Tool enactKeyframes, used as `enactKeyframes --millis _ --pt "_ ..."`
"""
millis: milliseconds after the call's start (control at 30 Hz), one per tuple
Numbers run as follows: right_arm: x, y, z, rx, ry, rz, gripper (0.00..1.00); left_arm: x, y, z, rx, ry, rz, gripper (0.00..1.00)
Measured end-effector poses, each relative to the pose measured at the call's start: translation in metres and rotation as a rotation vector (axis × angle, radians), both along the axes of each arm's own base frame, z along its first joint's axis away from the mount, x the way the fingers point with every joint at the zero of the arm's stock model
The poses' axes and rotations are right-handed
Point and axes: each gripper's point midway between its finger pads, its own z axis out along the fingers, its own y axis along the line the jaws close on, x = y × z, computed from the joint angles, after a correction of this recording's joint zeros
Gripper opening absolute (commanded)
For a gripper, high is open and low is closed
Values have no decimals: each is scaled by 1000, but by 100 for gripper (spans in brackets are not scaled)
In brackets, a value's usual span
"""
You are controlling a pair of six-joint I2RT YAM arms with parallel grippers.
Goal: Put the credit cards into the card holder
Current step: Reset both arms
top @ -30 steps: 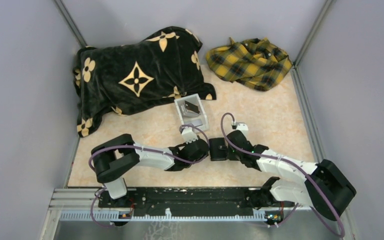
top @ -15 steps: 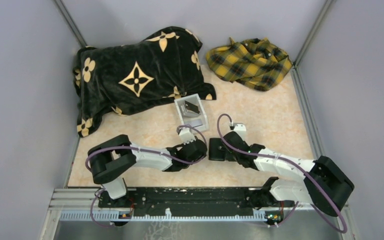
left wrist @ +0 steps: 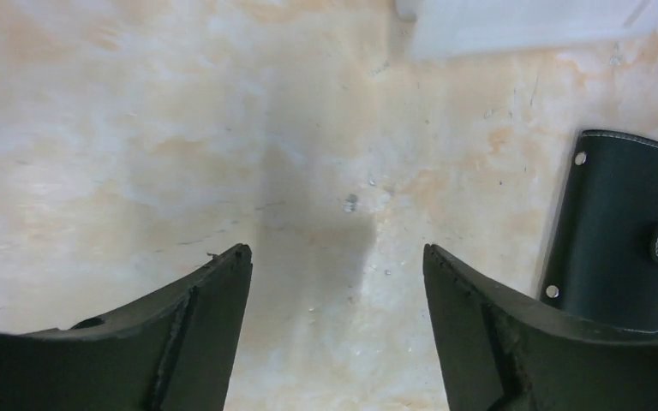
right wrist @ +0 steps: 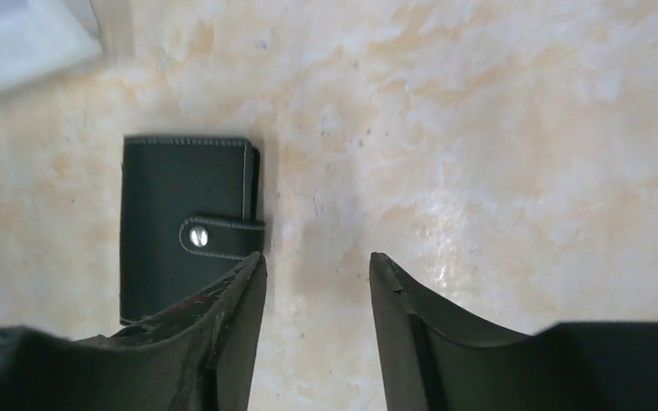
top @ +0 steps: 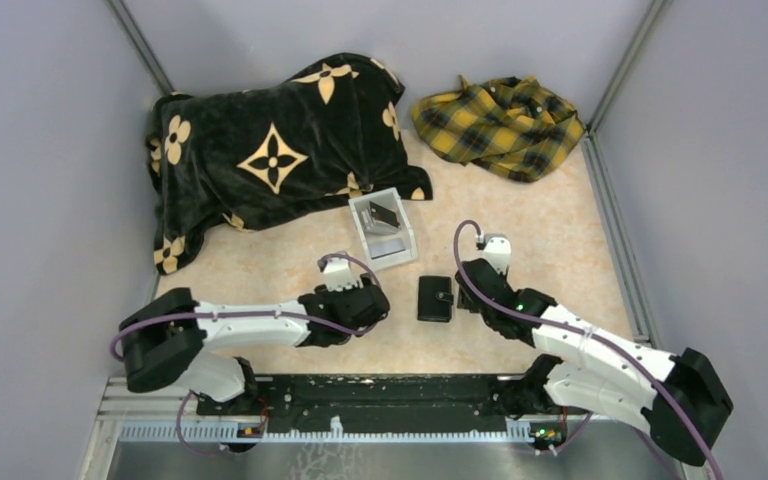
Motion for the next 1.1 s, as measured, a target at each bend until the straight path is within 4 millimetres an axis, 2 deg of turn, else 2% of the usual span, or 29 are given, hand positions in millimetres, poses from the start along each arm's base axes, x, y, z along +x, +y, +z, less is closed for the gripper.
enactKeyframes --millis 33,133,200,300,400,467,567,767,900,1100 --pt "4 -1 7 -1 -25 -5 56 1 7 5 22 -14 3 92" --pt "23 -10 35 -10 -107 -46 61 8 23 30 53 -84 26 98" --pt "41 -22 54 -3 -163 -109 62 17 33 51 57 -147 46 99" --pt "68 -46 70 -4 -205 -220 65 38 48 78 62 -224 77 99" --pt "95 -67 71 -34 -199 -315 75 69 72 96 98 -287 122 99" --pt "107 -73 67 -73 -172 -341 82 87 88 107 142 -331 141 99" --pt "122 -75 62 -140 -137 -346 85 104 106 117 192 -384 138 100" --pt "118 -76 61 -145 -143 -328 86 122 138 116 253 -454 108 100" --pt "110 -76 63 -103 -178 -316 87 125 147 113 268 -487 88 100" --pt "107 -79 67 -85 -216 -330 88 122 158 105 286 -522 84 100"
